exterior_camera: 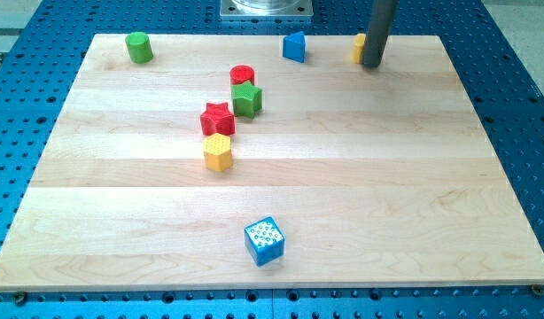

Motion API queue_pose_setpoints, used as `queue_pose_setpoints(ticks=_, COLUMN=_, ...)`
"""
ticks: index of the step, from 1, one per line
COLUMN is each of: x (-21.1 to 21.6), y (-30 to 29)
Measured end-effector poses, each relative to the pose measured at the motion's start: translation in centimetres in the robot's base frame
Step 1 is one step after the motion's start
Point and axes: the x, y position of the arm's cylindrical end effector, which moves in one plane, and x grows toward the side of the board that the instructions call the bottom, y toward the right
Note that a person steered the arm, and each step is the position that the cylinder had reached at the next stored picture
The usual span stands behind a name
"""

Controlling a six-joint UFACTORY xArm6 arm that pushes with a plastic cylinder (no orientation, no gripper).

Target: Separate the green star and red circle from each other

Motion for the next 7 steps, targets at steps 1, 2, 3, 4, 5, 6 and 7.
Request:
queue_pose_setpoints(ticks=1, x=2.6, y=-10.3)
queue_pose_setpoints(ticks=2, x=-1.7, y=-6.3)
queue_pose_setpoints(ticks=3, x=-3.8, y=0.8)
queue_pose_setpoints(ticks=4, x=-2.8, y=0.4)
queue_pose_setpoints(ticks=5, x=-0.3, y=-2.0)
queue_pose_setpoints(ticks=6, x=0.0, y=-3.8)
queue_pose_setpoints(ticks=7, x=0.0, y=-4.7)
